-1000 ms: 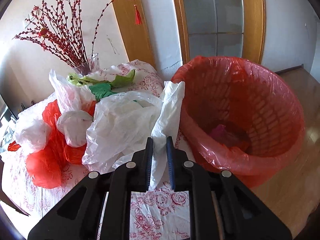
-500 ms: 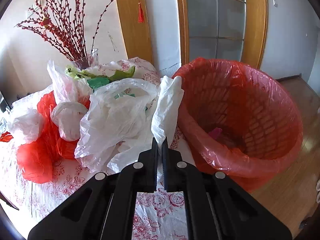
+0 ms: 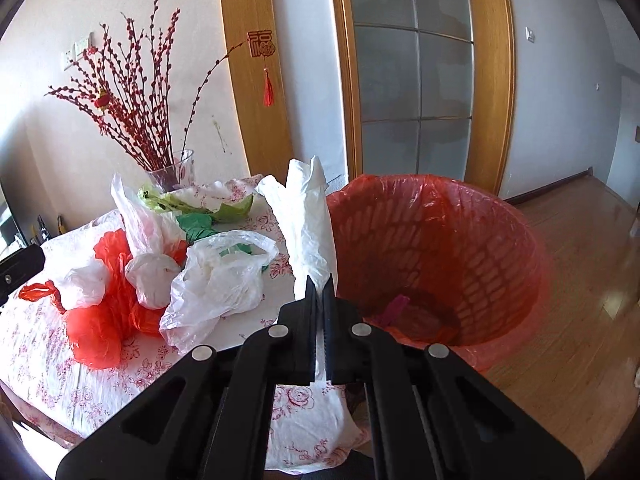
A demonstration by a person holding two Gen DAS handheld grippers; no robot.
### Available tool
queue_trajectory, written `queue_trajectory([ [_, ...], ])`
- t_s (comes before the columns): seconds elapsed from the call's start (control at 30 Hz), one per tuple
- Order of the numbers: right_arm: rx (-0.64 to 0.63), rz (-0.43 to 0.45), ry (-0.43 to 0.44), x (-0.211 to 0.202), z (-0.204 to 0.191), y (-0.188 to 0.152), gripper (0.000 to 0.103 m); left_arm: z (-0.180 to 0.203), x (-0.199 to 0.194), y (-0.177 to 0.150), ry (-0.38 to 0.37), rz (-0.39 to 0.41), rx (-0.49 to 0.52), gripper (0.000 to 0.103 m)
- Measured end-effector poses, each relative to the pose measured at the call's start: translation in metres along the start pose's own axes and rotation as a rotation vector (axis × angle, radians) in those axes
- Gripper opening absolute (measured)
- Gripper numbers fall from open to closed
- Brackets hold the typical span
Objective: Collect trash
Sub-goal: 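Grasp the white bag with the right gripper and lift it toward the basket, then hold the white bag over the basket while the left gripper grasps another white bag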
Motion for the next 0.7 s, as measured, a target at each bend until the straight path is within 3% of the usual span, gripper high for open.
queue_trajectory([
  [0.33,0.057,0.068,-0.050,-0.027,0.049,0.009,0.003,0.059,0.055,-0.001,-0.114,-0.078,0.061,0.050],
  [0.7,0.108,0.073,-0.072,-0.028,0.082,0.009,0.003,0.067,0.127,-0.020,-0.048,-0.224,0.074,0.038],
])
Point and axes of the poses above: each gripper's, at about its wrist camera, not at the fingertips, and x roughly the way its jaws point, z to its right, y to its top, the point moved 2 cm from there along x, roughly the way its jaws point, and after that the axes turned 13 degrees about -y, right-handed, at the moved point
